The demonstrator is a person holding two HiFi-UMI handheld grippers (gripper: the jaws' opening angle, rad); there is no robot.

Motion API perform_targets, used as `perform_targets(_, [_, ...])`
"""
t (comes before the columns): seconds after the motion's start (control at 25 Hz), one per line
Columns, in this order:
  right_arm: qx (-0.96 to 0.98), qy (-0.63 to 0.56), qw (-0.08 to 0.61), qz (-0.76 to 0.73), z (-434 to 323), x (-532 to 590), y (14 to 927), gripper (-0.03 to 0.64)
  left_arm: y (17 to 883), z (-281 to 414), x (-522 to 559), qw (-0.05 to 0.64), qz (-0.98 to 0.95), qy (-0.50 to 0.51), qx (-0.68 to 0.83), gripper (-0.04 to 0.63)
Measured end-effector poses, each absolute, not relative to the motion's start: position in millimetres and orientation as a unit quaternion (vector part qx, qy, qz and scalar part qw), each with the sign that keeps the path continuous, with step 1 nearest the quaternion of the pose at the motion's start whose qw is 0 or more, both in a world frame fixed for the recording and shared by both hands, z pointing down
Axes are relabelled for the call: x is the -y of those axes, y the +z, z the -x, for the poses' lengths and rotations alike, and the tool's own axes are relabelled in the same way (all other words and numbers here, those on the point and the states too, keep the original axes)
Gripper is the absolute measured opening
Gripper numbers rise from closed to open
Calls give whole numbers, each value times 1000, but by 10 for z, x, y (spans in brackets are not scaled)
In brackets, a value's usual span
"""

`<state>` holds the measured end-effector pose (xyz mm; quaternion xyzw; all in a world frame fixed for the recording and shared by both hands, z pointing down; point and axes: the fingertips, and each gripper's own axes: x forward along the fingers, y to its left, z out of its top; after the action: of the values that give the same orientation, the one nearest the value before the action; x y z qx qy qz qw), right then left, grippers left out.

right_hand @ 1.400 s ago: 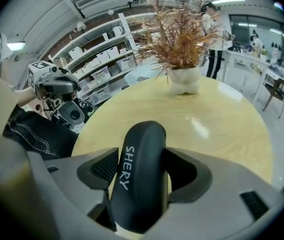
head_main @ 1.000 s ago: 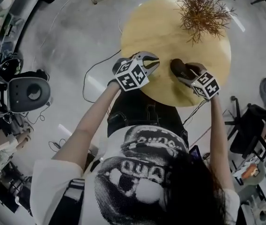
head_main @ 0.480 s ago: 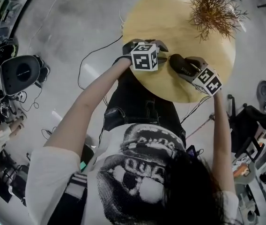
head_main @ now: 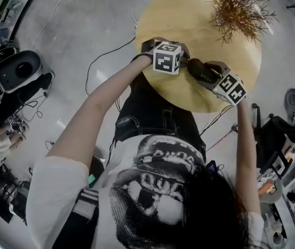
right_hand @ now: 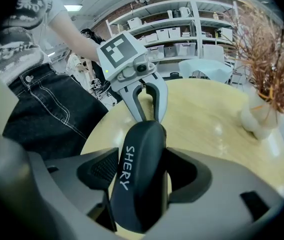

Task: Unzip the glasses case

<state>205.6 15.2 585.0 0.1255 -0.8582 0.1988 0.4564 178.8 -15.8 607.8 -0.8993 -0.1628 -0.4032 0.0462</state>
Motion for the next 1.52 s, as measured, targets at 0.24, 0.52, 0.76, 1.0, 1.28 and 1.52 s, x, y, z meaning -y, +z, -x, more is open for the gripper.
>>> perform_targets(0.24, [860,198,455,-123,-2068,-156,5870,302,6113,-1793,97,81,873,-424,228,35])
perform_targets(0.52, [863,202,443,-137,-2061,-141,5873,301,6091,-1723,72,39,875,-431,217,31])
perform_targets(0.76, [863,226,422,-163,-2076,-132,5881,296,6100,-1681,-49,34,882,-422,208,30])
perform_targets(1.0, [855,268,397,-200,-2061,-79,5868,293,6074,-1653,-130,11,891,-414,186,30])
perform_targets(1.28, [826,347,339,-286,-1962,45,5875,291,6054,-1575,33,-24,906,-403,130,30])
perform_targets(1.52, [797,393,290,-354,-1903,173,5887,291,6037,-1524,136,-47,915,-390,92,29])
